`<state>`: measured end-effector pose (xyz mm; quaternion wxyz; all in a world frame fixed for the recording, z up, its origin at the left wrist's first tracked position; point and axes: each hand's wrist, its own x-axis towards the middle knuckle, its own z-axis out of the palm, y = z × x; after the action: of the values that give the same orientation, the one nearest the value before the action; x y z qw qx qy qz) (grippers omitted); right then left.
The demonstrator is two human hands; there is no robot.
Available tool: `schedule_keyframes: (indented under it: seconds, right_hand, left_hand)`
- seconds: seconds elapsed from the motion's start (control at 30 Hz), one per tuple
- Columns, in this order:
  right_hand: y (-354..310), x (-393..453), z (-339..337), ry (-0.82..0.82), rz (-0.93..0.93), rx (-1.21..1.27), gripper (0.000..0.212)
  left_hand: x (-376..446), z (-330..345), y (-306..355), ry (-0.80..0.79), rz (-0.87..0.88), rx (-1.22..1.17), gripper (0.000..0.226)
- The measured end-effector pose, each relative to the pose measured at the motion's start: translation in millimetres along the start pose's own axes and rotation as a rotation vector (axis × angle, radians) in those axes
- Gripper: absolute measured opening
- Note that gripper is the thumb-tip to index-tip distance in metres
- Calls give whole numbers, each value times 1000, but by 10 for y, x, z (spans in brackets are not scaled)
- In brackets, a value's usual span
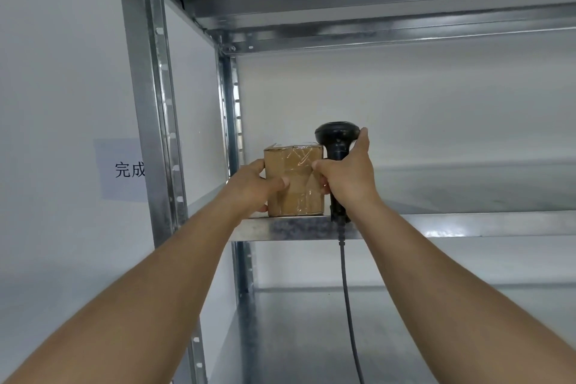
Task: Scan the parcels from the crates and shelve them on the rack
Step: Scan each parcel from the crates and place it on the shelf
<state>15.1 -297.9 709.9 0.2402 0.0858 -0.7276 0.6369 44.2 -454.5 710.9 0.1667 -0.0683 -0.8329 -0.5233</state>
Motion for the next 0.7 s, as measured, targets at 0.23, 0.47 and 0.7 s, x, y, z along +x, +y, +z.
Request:
schedule_keyframes:
  seconds: [0.23,0.47,0.7]
  right_hand:
    - [19,223,131,19,23,-9,110]
    - [46,297,160,35,31,-32,109]
    - [22,218,123,21,-5,-50,110]
  left_hand:
    - [257,-28,-129,-14,8,23,46]
    - [370,-48,-189,-46,15,38,49]
    - [349,-51,-197,-23,22,73,66]
